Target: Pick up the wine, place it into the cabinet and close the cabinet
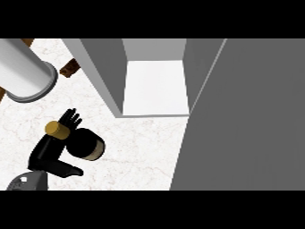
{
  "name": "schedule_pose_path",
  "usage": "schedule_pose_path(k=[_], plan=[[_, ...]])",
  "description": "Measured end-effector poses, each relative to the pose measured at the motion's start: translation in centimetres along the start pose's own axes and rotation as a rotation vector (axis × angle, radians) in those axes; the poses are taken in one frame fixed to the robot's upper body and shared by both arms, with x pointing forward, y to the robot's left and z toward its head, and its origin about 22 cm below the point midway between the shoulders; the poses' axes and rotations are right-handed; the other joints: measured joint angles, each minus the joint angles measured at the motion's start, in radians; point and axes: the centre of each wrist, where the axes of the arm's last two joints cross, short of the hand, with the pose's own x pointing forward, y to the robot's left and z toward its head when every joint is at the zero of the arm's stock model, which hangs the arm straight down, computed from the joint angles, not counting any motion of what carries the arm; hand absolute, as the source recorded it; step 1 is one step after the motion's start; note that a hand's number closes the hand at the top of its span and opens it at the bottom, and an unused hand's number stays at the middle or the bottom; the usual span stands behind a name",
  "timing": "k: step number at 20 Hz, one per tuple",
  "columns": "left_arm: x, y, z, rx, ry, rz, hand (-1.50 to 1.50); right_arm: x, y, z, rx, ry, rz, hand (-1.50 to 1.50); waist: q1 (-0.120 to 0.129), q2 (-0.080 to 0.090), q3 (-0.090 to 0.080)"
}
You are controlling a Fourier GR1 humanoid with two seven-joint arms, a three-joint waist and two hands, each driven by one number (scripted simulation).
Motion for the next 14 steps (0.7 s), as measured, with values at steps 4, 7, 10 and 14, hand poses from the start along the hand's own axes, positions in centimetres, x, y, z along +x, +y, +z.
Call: schedule_pose_path(k=[4, 7, 10, 14], plan=[[-0.6, 0.0, -0.4, -0.018, 0.011, 0.013, -1.5, -0.2, 0.0, 0.2, -0.002, 0.004, 0.002, -1.5, 0.002, 0.0, 0.0], [-1.3, -0.1, -0.2, -0.017, 0.011, 0.009, -1.5, -0.3, 0.1, 0.3, -0.003, 0.004, -0.003, -1.5, 0.002, 0.0, 0.0], [-1.7, -0.5, -0.6, -0.011, 0.0, 0.013, -1.5, -0.4, 0.2, 0.4, -0.002, -0.001, -0.002, -1.5, 0.003, 0.0, 0.0], [-2.2, -1.5, -1.2, 0.002, -0.023, 0.044, 1.5, -0.6, 0.0, 0.5, -0.006, -0.007, 0.012, -1.5, 0.005, 0.0, 0.0]])
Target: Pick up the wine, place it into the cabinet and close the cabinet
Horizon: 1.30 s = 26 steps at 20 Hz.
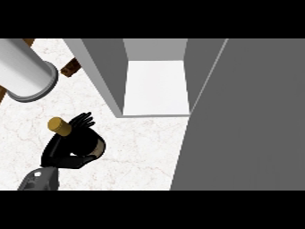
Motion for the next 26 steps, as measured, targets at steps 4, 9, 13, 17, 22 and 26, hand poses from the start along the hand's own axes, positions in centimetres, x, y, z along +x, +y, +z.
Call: schedule_pose_path(k=[4, 9, 13, 17, 22, 26], plan=[[-0.3, 0.0, 0.4, 0.006, -0.009, 0.019, 1.5, -0.1, 0.1, 0.2, 0.006, 0.003, -0.002, -1.5, 0.002, -0.001, 0.0], [-0.1, 0.0, 0.2, 0.022, -0.051, -0.022, 1.5, -0.3, 0.1, 0.6, 0.002, 0.014, 0.003, -1.5, 0.0, -0.002, 0.0], [0.2, 0.0, 0.0, 0.015, -0.085, -0.06, 1.5, -0.4, -0.1, 0.5, -0.006, -0.001, 0.015, -1.5, 0.002, -0.001, 0.0], [-0.2, -0.2, 0.6, 0.064, -0.116, -0.072, 1.5, -0.3, -0.4, 0.3, -0.024, -0.012, 0.021, -1.5, 0.007, -0.001, 0.001], [-0.7, -1.2, 1.4, 0.101, -0.149, -0.068, 1.5, -0.5, -0.5, 0.5, -0.027, -0.014, 0.029, -1.5, 0.01, -0.002, 0.002], [-0.9, -3.2, 1.5, 0.057, -0.148, -0.021, 1.5, -0.5, -0.7, 0.4, -0.037, -0.021, 0.032, -1.5, 0.012, -0.002, 0.002]])
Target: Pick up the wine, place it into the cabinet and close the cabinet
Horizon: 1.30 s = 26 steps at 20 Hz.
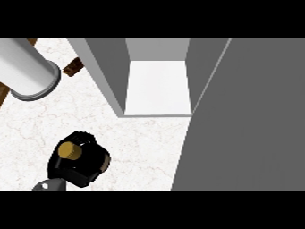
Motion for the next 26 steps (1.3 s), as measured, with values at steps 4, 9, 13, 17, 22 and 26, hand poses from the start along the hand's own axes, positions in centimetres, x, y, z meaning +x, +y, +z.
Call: schedule_pose_path(k=[4, 9, 13, 17, 22, 26], plan=[[1.0, -1.5, -0.2, -0.028, -0.017, 0.033, 1.5, -0.1, -0.1, 0.2, -0.005, 0.004, 0.004, -1.5, 0.0, -0.001, 0.0], [2.6, -4.3, -1.1, -0.072, -0.036, 0.047, 1.5, -0.2, -0.2, 0.4, -0.008, 0.005, 0.006, -1.5, 0.0, -0.002, 0.0], [3.9, -6.6, -1.3, -0.094, -0.037, 0.061, 1.5, 0.0, -0.3, 0.2, -0.009, 0.001, 0.011, -1.5, -0.001, -0.002, -0.001], [5.2, -8.6, -1.5, -0.101, -0.047, 0.054, 1.5, -0.2, -0.2, 0.6, -0.01, 0.012, 0.011, -1.5, -0.005, -0.002, -0.001], [7.1, -11.4, -3.5, -0.087, -0.071, 0.011, 1.5, -0.4, -0.6, 0.7, -0.02, 0.003, 0.034, -1.5, -0.009, 0.0, -0.001], [7.9, -12.7, -4.4, -0.047, -0.096, -0.022, 1.5, -0.6, -0.9, 0.9, -0.027, -0.007, 0.05, -1.5, -0.009, 0.001, -0.001]])
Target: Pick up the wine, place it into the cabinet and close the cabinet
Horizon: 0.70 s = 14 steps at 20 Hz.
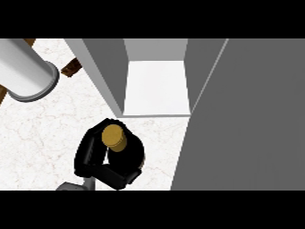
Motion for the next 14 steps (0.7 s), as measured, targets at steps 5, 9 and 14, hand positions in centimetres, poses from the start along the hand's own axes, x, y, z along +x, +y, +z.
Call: schedule_pose_path(k=[5, 9, 14], plan=[[0.5, -0.1, -1.8, 0.037, -0.004, -0.053, 1.5, -0.1, -0.3, 0.1, -0.011, -0.003, 0.013, -1.5, -0.001, 0.001, 0.0], [0.2, -0.1, -3.6, 0.046, -0.007, -0.102, 1.5, -0.1, -0.4, 0.1, -0.005, -0.004, 0.016, -1.5, -0.005, 0.002, 0.0], [-0.4, 0.1, -5.8, 0.047, -0.001, -0.137, 1.5, -0.2, -0.4, 0.3, -0.002, -0.007, 0.016, -1.5, -0.008, 0.003, -0.001]])
